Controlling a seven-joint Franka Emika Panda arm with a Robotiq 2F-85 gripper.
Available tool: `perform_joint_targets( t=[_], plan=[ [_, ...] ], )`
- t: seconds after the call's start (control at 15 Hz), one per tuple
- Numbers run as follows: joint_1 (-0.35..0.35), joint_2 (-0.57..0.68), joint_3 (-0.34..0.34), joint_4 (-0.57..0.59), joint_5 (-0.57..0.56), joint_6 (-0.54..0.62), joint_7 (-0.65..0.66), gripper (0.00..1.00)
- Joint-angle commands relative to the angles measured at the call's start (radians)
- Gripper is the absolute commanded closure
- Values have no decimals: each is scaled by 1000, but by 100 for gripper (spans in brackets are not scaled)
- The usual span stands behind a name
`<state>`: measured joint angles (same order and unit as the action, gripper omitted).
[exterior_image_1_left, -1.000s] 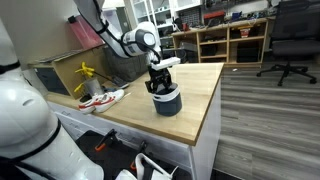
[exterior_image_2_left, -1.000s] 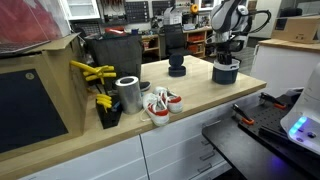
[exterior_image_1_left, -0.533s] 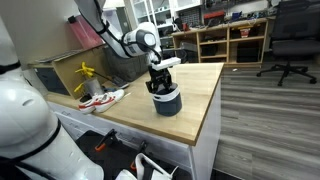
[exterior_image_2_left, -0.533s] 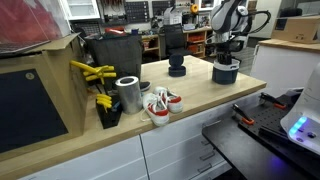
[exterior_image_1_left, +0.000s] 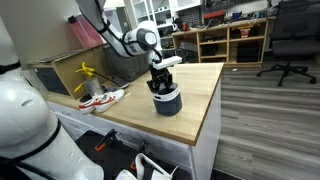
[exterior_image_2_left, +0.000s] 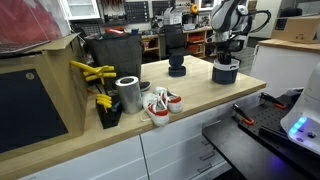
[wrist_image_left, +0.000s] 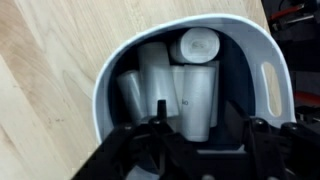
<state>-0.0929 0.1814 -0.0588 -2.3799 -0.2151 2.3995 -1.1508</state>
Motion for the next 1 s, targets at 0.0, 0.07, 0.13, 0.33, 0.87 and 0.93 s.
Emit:
perform_joint_targets(
  t=[0.0,0.07,0.13,0.33,0.87,0.93],
  plan=[
    [-17,2,3,18,15,12,-2,39],
    [-19,2,3,19,17,12,-2,40],
    [-21,2,3,20,18,13,-2,41],
    [-25,-4,4,10,18,25,-2,44],
    [-20,-1,5,-13,0,73,8,45],
    [-18,0,5,-17,-5,77,9,46]
  ],
)
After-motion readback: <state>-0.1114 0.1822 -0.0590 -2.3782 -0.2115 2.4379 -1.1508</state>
